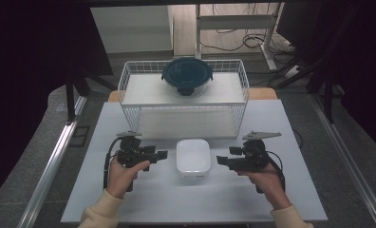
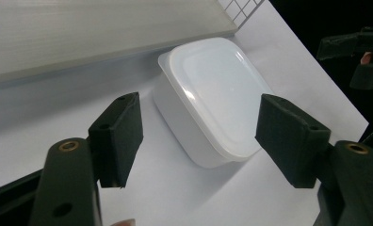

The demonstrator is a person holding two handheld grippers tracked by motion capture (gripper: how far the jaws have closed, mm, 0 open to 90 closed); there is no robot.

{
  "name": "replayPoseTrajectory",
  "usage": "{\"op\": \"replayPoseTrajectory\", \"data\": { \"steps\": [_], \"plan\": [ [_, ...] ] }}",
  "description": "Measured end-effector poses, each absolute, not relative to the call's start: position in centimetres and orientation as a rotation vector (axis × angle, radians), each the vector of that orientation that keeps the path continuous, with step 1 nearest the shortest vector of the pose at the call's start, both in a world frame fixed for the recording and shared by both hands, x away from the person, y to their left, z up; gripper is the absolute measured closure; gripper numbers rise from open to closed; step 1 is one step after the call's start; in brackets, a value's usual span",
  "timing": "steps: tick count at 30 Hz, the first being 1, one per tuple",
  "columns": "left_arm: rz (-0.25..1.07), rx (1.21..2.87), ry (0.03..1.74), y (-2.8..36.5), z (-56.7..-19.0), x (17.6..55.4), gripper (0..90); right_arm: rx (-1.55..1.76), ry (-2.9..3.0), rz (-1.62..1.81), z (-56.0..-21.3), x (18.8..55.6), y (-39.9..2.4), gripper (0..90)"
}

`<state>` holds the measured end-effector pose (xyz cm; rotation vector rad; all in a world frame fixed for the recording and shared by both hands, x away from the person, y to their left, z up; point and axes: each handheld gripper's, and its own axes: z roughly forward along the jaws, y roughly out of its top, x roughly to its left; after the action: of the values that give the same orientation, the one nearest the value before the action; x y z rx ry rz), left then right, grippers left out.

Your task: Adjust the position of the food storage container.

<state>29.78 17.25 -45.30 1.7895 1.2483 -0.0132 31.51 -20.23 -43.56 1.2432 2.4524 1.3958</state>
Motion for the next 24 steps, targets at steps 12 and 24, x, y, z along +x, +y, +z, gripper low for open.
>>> {"op": "replayPoseTrajectory", "data": {
  "steps": [12,24],
  "plan": [
    [-0.085,1.765,1.251,17.4,-46.0,30.2,30.0,1.305,2.447,1.438,-44.2,32.7,-19.1,28.9],
    [-0.132,1.758,1.261,17.0,-47.1,30.7,30.1,1.345,2.474,1.419,-44.9,33.0,-18.8,29.2]
  ]
}}
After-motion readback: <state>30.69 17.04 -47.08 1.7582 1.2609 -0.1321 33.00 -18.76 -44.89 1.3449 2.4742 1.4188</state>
